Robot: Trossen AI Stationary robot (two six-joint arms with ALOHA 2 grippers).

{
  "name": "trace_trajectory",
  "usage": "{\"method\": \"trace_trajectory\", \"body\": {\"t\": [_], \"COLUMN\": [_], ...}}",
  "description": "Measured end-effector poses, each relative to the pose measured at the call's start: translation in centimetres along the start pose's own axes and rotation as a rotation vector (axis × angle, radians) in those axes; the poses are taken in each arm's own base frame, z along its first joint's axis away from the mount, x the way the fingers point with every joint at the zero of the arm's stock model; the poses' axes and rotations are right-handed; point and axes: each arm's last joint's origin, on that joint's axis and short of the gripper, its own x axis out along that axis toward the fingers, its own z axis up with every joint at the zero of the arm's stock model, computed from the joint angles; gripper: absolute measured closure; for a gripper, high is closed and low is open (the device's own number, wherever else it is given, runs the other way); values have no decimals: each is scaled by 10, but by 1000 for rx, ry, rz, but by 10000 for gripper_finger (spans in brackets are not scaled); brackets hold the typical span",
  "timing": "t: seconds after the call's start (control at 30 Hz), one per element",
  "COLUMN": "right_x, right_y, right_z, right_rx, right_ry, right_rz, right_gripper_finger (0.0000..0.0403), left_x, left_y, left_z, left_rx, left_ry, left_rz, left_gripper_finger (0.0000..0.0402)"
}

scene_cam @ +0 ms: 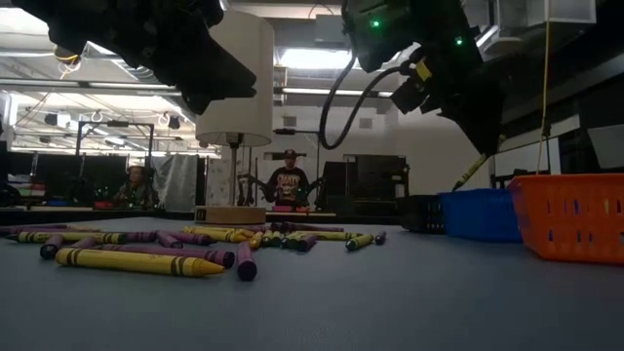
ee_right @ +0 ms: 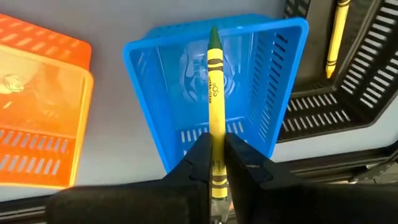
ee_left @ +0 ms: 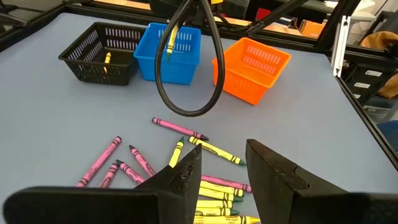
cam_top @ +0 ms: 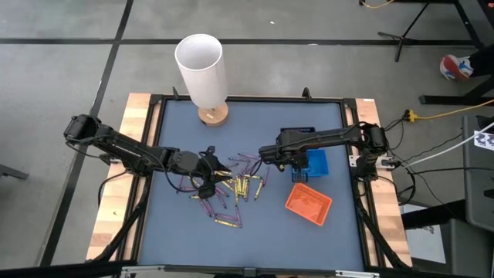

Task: Sort crayons
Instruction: Put the green crayon into the blue bin

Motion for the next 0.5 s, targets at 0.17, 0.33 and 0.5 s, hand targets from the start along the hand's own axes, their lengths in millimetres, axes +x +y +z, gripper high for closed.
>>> {"method": "trace_trajectory", "body": {"t": [0.17,0.33,0.5], "right_x": [-3,-7,-12], "right_y": [0,-1,-2], "right_z": [-3,-5,-13], "right_rx": [1,3,20], "right_ry": [-12,-32,-57], "right_rz": [1,1,3], "right_gripper_finger": [375,375,375], "left_x": [0,0,0], "left_y": [0,0,0], "left_z": [0,0,0], "left_rx": [0,0,0], "left_ry": [0,0,1], "left_rz": [0,0,0], "left_gripper_finger": [292,292,292]}}
